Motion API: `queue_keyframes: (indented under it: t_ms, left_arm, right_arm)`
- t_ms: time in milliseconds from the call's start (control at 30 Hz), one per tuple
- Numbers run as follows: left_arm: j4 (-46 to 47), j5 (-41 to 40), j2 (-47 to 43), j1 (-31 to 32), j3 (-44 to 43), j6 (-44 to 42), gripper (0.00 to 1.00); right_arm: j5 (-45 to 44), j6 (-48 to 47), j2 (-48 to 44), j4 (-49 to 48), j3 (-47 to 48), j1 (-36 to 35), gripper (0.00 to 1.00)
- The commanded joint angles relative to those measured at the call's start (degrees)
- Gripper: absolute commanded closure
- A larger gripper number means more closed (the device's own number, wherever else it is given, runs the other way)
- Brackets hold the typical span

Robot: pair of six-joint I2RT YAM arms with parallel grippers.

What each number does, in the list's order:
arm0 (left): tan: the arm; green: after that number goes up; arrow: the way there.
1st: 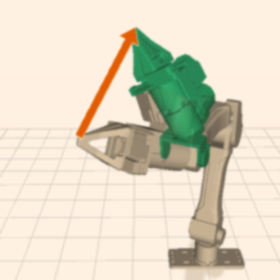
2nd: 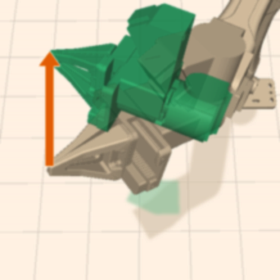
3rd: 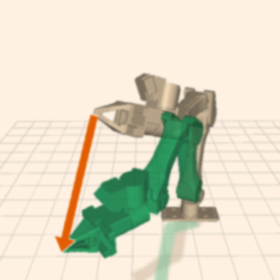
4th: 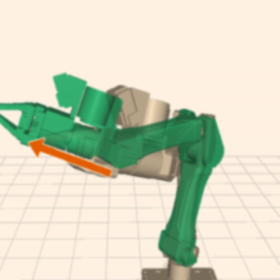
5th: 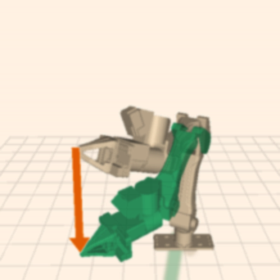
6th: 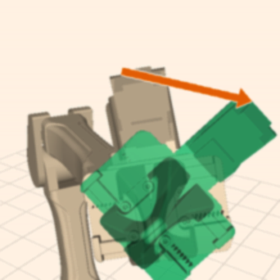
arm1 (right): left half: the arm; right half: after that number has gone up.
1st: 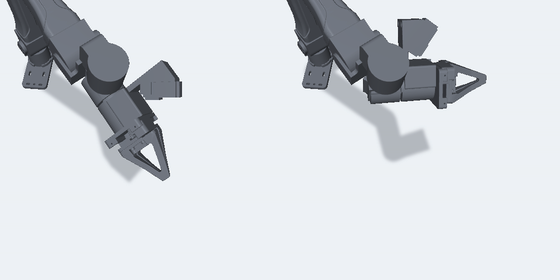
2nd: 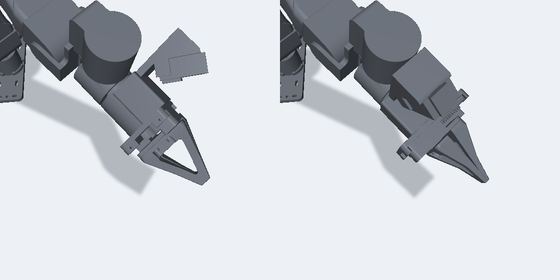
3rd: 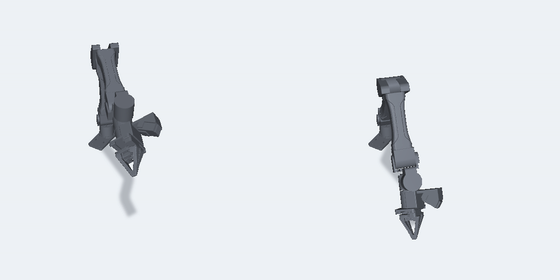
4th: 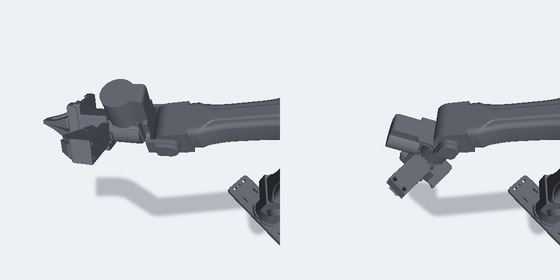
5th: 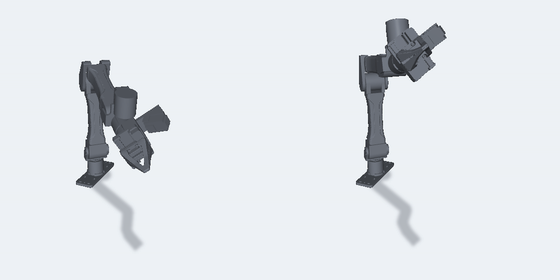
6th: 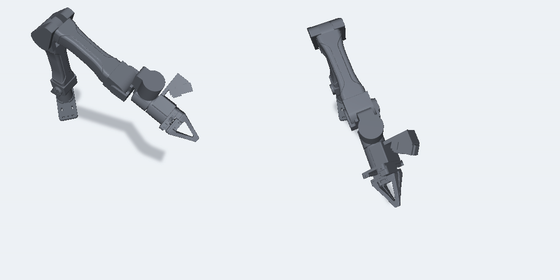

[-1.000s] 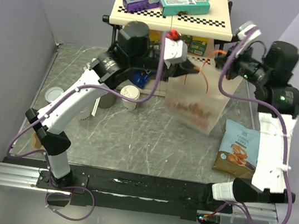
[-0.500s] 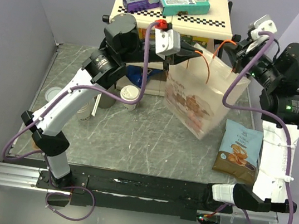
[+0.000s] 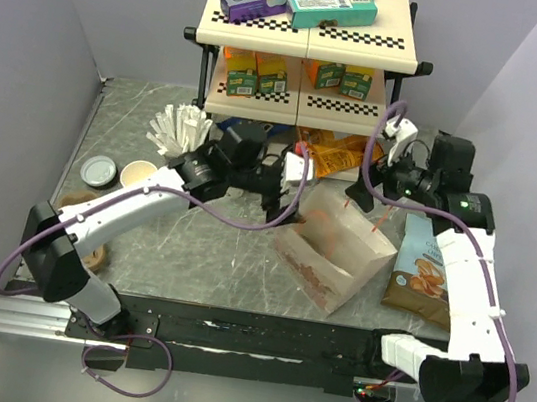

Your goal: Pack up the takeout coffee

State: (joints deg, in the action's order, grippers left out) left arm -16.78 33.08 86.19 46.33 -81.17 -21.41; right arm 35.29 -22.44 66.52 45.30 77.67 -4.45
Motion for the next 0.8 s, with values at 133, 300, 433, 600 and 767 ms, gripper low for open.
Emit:
queue_keyframes:
  t_ms: [133,300,433,600,767]
  left_arm:
    - [-1.68,1.72,-7.09,-0.27,-6.02,-8.13,0.01]
    - [-0.97,5.59,-6.83,-0.27,-8.38,-5.66,0.01]
    - [-6.25,7.43,-7.00,-0.45,-11.29,-8.47,0.01]
    - [-3.89,13.31,-5.69,-0.45,-12.34,-7.17,0.01]
    - [-9.93,19.48,0.02,-0.27,-19.46,-7.59,0.04]
  right_arm:
    - [5.32,-0.94,-4.03,5.76,12.26,0.40,0.00]
    - [4.53,-2.17,-5.79,8.57,10.22,0.40,0.00]
    - [3.39,-3.49,-7.45,12.44,10.49,0.40,0.00]
    - [1.45,-3.14,-7.99,12.88,8.03,0.49,0.03]
    - [2.77,-2.96,-5.79,15.34,10.57,0.40,0.11]
